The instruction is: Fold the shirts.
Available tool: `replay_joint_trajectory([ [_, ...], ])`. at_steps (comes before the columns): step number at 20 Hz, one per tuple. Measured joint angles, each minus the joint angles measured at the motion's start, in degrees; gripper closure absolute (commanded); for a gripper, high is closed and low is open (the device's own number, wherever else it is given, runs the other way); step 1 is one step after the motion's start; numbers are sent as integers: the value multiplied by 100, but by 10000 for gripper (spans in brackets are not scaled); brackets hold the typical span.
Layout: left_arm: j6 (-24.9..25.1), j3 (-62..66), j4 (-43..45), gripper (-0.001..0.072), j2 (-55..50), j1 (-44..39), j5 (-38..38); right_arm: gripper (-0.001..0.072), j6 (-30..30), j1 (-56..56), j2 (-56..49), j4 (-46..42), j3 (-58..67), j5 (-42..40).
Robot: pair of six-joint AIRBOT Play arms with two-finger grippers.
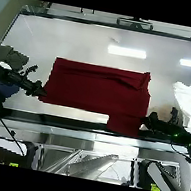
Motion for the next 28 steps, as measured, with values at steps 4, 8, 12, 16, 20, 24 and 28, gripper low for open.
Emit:
replay_joint_trajectory([
  [4, 42, 2, -9, 682, 33, 66, -129, 694, -234, 66, 0, 601, 227, 70],
  [8, 216, 24, -391, 682, 39, 66, -225, 694, -404, 247, -50, 1279, 828, 74],
  [12, 413, 396, -1012, 676, 35, 68, -234, 693, -455, 704, -555, 1587, 1838, -330],
  [16, 404, 1145, -1257, 675, 13, 17, 166, 693, -579, 1165, -1648, 1749, 3106, -800],
  [20, 380, 1996, -1307, 675, -452, -243, 525, 693, -809, 1574, -2933, 1823, 4197, -1174],
  [24, 317, 2876, -1344, 675, -1320, -549, 629, 694, -1147, 1801, -3799, 1836, 4677, -1519],
  [28, -15, 3853, -1355, 431, -2131, -651, 734, 694, -1488, 1845, -4166, 1766, 4813, -1733],
])
